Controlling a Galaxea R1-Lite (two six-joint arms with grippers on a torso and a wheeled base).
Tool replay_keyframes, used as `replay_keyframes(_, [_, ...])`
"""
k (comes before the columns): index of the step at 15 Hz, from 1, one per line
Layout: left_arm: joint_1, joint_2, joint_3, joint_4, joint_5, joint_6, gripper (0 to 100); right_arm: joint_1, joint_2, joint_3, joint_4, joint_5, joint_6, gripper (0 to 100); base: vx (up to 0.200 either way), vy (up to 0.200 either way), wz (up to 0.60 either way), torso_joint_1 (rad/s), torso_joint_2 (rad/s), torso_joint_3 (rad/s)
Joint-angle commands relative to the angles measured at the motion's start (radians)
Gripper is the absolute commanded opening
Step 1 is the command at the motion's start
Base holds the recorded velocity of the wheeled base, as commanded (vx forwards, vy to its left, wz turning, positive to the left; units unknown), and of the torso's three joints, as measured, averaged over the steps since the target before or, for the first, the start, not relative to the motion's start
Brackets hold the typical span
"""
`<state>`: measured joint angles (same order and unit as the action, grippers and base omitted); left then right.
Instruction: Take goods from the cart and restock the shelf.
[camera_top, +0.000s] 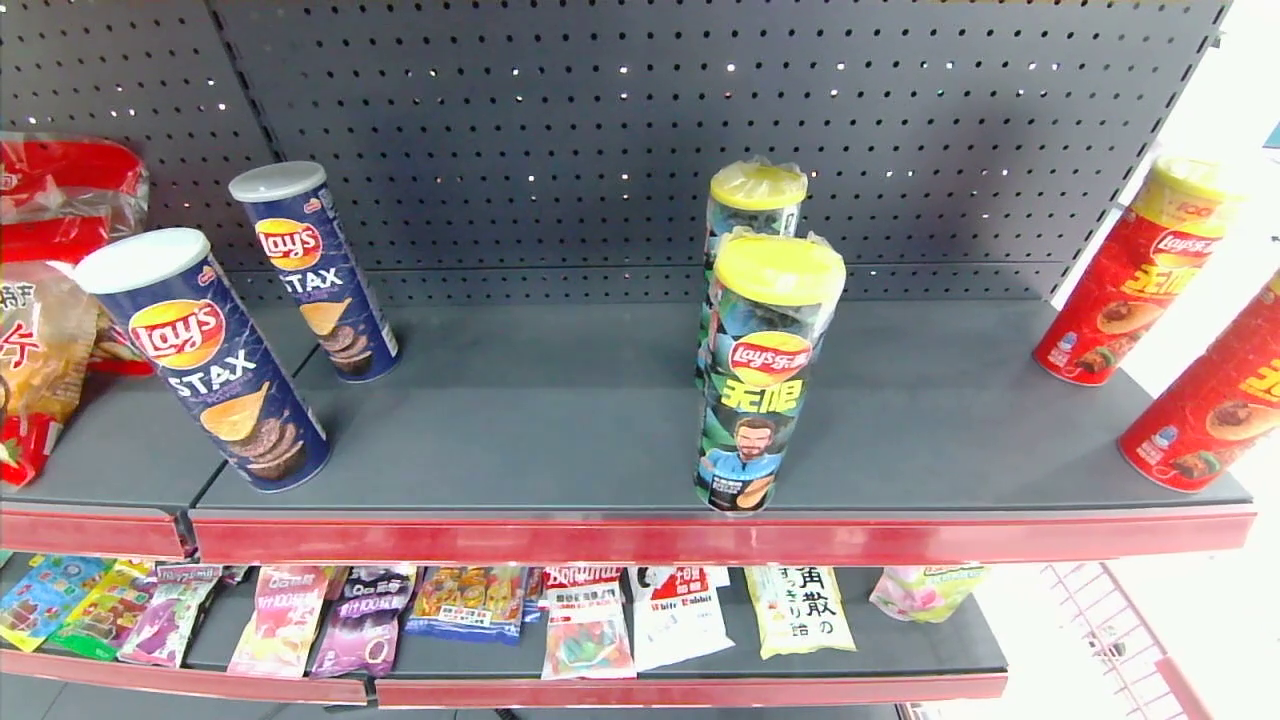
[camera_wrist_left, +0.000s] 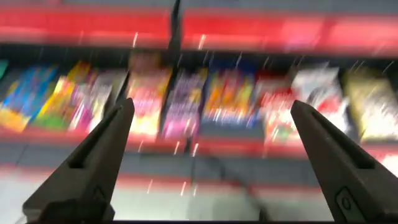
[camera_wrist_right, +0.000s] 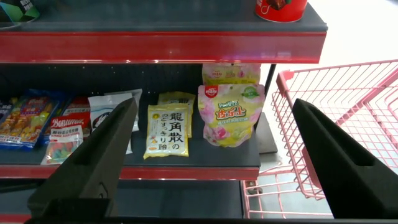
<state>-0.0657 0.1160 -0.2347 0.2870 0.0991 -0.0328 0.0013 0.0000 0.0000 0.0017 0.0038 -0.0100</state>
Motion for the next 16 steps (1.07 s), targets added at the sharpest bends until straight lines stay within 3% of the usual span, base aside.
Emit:
replay_keyframes(1, [0.017,-0.045,0.202,-0.264,-0.087,0.004,100,0.000,0.000,0.000,0.000,0.001,-0.001,100,0.000,0.000,0.00,0.000,0.00,0.000])
replay_keyframes(2, [0.017,-0.045,0.233,-0.327,-0.081,0.004,100,0.000,0.000,0.000,0.000,0.001,-0.001,100,0.000,0.000,0.00,0.000,0.00,0.000])
replay_keyframes(3, [0.018,-0.045,0.224,-0.307,-0.039,0.004,100,0.000,0.000,0.000,0.000,0.001,-0.001,100,0.000,0.000,0.00,0.000,0.00,0.000])
replay_keyframes(5, [0.058,-0.075,0.224,-0.304,0.097,0.001,100,0.000,0.000,0.000,0.000,0.001,-0.002,100,0.000,0.000,0.00,0.000,0.00,0.000])
replay_keyframes(6, [0.090,-0.088,0.224,-0.304,0.105,0.002,100,0.000,0.000,0.000,0.000,0.001,-0.002,100,0.000,0.000,0.00,0.000,0.00,0.000])
replay_keyframes(8, [0.089,-0.085,0.224,-0.304,0.122,0.016,100,0.000,0.002,0.000,0.000,0.001,-0.002,100,0.000,0.000,0.00,0.000,0.00,0.000])
replay_keyframes(9, [0.063,-0.102,0.224,-0.308,0.037,0.022,100,0.000,0.000,0.000,0.000,0.001,-0.002,100,0.000,0.000,0.00,0.000,0.00,0.000])
replay_keyframes(10, [0.067,-0.116,0.232,-0.295,-0.091,0.047,100,-0.001,0.000,0.000,0.000,0.001,-0.002,100,0.000,0.000,0.00,0.000,0.00,0.000])
replay_keyframes(11, [0.067,-0.116,0.233,-0.285,-0.142,0.071,100,-0.001,0.000,0.000,0.000,0.001,-0.002,100,0.000,0.000,0.00,0.000,0.00,0.000])
replay_keyframes(13, [0.067,-0.116,0.233,-0.282,-0.130,0.019,100,0.000,0.000,0.000,0.000,0.004,-0.001,100,0.000,0.000,0.00,0.000,0.00,0.000])
replay_keyframes(16, [0.067,-0.116,0.233,-0.284,-0.084,0.013,100,-0.001,0.000,0.000,-0.002,0.002,-0.007,100,0.000,0.000,0.00,0.000,0.00,0.000])
